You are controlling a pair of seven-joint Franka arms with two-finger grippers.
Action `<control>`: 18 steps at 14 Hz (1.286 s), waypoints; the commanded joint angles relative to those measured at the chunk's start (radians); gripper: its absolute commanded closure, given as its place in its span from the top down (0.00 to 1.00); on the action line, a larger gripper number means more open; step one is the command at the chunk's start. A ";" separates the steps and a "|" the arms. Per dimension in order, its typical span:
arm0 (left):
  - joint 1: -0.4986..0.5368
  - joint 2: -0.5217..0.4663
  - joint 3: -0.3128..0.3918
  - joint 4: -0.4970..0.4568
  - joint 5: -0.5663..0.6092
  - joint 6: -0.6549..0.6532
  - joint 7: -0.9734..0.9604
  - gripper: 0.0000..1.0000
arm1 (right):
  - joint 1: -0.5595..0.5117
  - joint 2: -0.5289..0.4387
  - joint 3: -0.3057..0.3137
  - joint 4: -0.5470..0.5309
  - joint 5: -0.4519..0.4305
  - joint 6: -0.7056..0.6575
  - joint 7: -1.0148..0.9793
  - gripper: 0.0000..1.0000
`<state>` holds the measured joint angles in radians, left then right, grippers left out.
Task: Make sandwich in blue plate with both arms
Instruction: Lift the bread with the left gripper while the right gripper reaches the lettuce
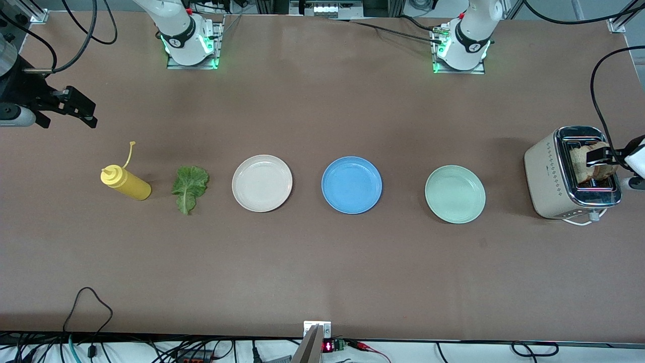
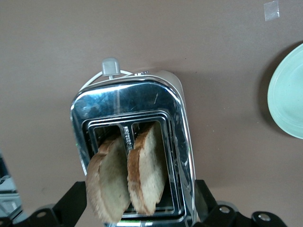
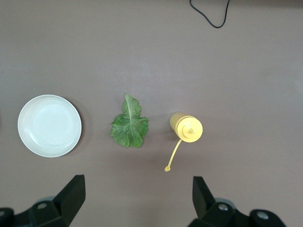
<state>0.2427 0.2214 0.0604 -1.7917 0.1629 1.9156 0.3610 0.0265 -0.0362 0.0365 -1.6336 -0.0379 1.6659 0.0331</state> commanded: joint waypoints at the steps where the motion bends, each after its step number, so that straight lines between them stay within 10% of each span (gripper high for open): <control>1: 0.027 -0.025 -0.014 -0.075 -0.031 0.068 0.041 0.99 | -0.007 -0.001 0.005 0.012 -0.008 -0.023 -0.002 1.00; 9: 0.053 -0.017 -0.014 -0.120 -0.031 0.072 0.088 0.60 | -0.005 -0.002 0.005 0.009 -0.007 -0.038 -0.004 1.00; 16: 0.070 -0.007 -0.014 -0.135 -0.031 0.065 0.093 0.02 | -0.005 -0.007 0.005 0.009 -0.003 -0.038 -0.004 1.00; 18: 0.070 -0.011 -0.017 -0.124 -0.031 0.060 0.095 0.01 | -0.003 -0.005 0.005 0.008 -0.003 -0.038 -0.004 1.00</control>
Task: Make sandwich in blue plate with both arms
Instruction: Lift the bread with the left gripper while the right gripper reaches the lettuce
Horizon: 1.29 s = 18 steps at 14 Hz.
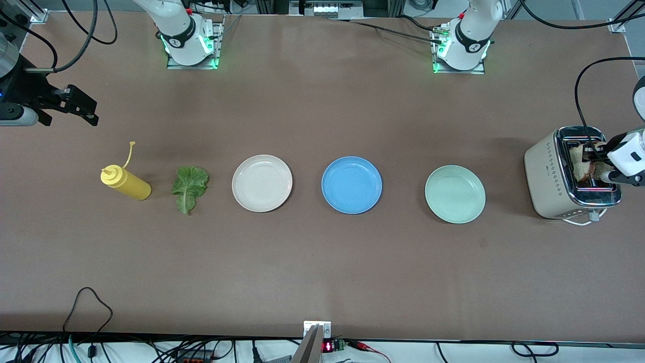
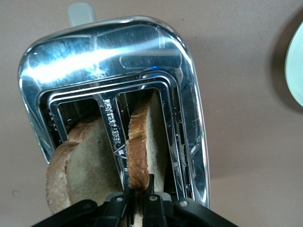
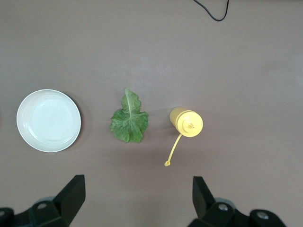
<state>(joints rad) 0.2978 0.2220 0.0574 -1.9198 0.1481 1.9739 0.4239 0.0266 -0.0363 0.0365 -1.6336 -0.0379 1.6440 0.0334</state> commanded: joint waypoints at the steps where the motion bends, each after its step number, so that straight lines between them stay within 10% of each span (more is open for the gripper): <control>1: 0.014 -0.021 -0.016 0.007 -0.015 -0.001 0.032 0.01 | -0.002 -0.001 0.005 0.008 -0.003 -0.016 -0.004 1.00; 11: 0.003 -0.046 -0.125 0.419 -0.008 -0.553 0.012 0.01 | 0.033 0.229 0.016 -0.019 0.004 0.086 -0.010 1.00; 18: -0.011 0.035 -0.427 0.433 -0.069 -0.690 0.003 0.01 | 0.065 0.502 0.014 -0.019 0.004 0.327 -0.004 1.00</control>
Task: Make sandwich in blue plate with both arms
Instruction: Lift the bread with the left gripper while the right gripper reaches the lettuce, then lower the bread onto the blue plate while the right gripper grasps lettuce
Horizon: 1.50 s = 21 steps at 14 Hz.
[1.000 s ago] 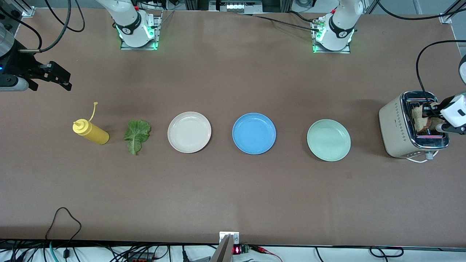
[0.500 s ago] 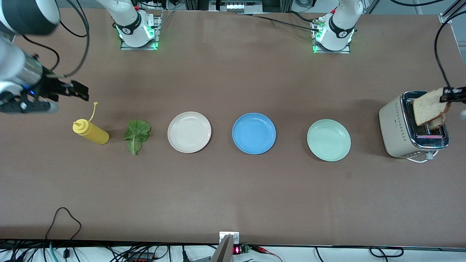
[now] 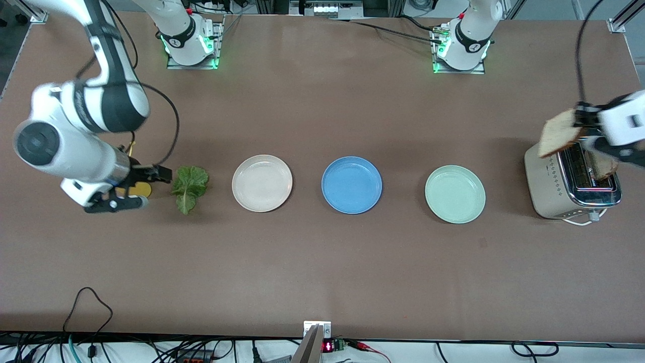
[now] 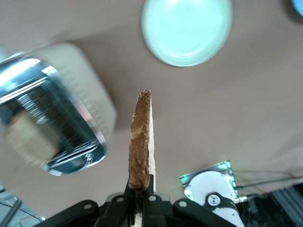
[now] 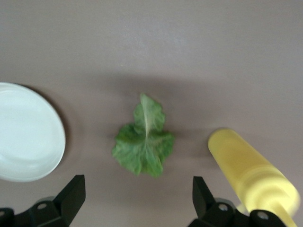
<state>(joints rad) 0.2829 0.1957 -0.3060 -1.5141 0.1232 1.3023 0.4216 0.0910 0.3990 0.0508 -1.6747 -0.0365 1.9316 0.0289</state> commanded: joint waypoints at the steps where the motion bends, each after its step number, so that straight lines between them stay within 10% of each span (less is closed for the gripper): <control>1: -0.005 0.083 -0.076 0.028 -0.106 -0.011 -0.032 0.01 | 0.001 0.102 0.000 0.023 0.003 0.067 0.000 1.00; 10: -0.159 0.335 -0.076 0.012 -0.714 0.385 -0.221 0.00 | -0.008 0.285 0.000 0.021 -0.006 0.231 -0.004 1.00; 14: -0.206 0.418 -0.078 -0.061 -0.942 0.590 -0.124 0.00 | -0.002 0.284 -0.003 0.023 -0.014 0.219 -0.010 0.44; 21: -0.223 0.479 -0.078 -0.248 -1.218 0.796 0.224 0.00 | -0.010 0.284 -0.003 0.021 -0.016 0.216 -0.023 0.03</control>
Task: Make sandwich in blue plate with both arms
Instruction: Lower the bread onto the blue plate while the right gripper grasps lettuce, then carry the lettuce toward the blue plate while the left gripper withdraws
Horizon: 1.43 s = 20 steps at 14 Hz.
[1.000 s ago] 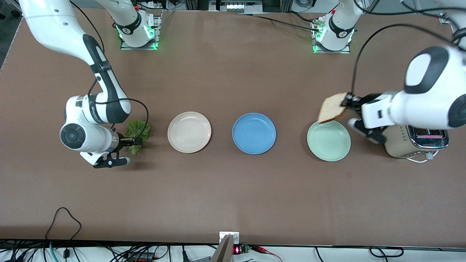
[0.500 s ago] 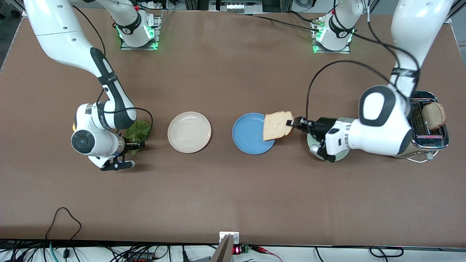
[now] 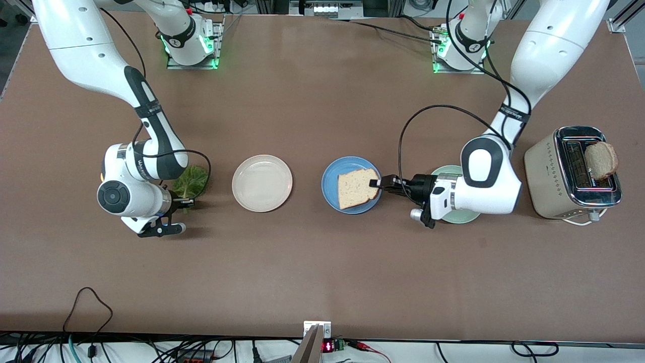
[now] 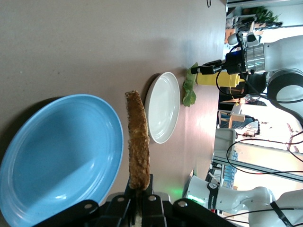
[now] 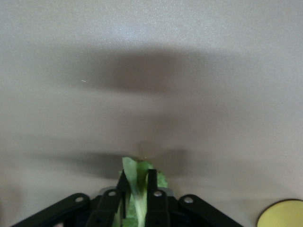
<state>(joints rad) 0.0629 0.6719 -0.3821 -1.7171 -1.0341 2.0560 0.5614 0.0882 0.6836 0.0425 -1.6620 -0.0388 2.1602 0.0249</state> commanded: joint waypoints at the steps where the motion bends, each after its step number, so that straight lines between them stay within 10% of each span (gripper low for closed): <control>1: -0.017 0.024 -0.001 -0.047 -0.063 0.064 0.103 0.00 | -0.007 -0.001 0.004 0.010 -0.013 -0.013 -0.023 0.00; 18: -0.106 0.058 -0.001 -0.099 -0.100 0.156 0.135 0.03 | 0.165 -0.193 0.014 0.148 0.000 -0.201 -0.489 0.00; 19: -0.103 0.058 -0.001 -0.099 -0.098 0.154 0.134 0.18 | 0.188 -0.194 0.020 0.151 0.003 -0.206 -0.503 0.00; 20: -0.100 0.058 0.000 -0.099 -0.096 0.154 0.135 0.81 | 0.206 -0.194 0.031 0.151 0.004 -0.207 -0.504 0.00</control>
<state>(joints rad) -0.0389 0.7401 -0.3849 -1.8028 -1.0992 2.2002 0.6668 0.2644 0.4954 0.0653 -1.5191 -0.0388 1.9768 -0.4383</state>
